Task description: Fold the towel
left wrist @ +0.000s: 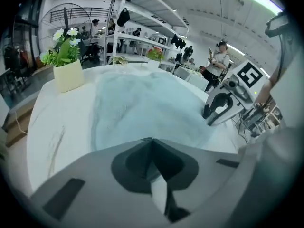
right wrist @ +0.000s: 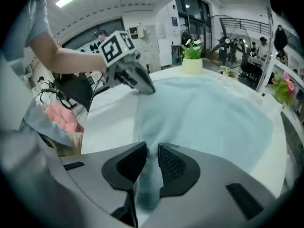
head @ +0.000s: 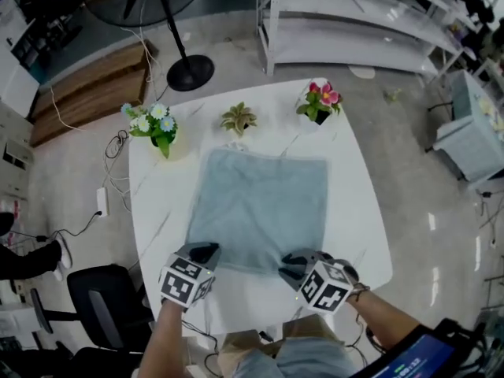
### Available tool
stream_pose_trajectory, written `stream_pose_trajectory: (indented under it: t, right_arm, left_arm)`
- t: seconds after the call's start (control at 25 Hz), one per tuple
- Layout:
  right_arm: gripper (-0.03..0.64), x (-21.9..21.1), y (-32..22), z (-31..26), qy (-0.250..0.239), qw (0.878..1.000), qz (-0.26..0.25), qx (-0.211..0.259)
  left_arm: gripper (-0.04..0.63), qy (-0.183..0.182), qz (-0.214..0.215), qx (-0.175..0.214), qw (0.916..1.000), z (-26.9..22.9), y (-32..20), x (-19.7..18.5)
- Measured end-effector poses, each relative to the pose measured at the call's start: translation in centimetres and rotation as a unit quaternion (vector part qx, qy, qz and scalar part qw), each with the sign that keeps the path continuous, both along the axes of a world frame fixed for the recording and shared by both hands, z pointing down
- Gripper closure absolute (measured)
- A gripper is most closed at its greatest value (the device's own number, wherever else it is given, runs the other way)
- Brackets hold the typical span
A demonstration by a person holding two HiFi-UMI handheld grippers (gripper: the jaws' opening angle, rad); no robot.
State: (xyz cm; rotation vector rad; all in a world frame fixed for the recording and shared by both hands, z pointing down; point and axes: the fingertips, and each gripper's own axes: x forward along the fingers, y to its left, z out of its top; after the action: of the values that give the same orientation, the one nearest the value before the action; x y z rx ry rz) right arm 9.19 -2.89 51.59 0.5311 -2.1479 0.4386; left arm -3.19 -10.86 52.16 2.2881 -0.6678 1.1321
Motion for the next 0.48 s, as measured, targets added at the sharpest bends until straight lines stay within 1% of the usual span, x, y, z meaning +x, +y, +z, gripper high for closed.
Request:
stream_pose_trajectory:
  t: [0.12, 0.24, 0.36, 0.4, 0.48]
  right_arm:
    - [0.532, 1.2, 1.4, 0.6, 0.009, 1.000, 0.001, -0.001]
    - [0.534, 3.4, 3.2, 0.5, 0.025, 0.999, -0.020, -0.017]
    - [0.534, 6.4, 4.5, 0.5, 0.042, 0.998, -0.033, -0.035]
    - [0.534, 7.4, 4.7, 0.6, 0.046, 0.998, -0.033, -0.038]
    - [0.534, 8.4, 4.9, 0.8, 0.045, 0.998, -0.031, -0.040]
  left_arm:
    - [0.586, -0.011, 0.015, -0.009, 0.9998, -0.2, 1.6, 0.2]
    - [0.587, 0.001, 0.015, -0.037, 0.9992, -0.4, 5.7, 0.8]
    - [0.586, 0.030, -0.006, -0.061, 0.9976, -0.7, 10.6, 2.5]
    - [0.586, 0.040, -0.018, -0.063, 0.9970, -0.6, 11.8, 3.1]
    - [0.586, 0.053, -0.048, -0.054, 0.9960, -0.3, 12.8, 4.0]
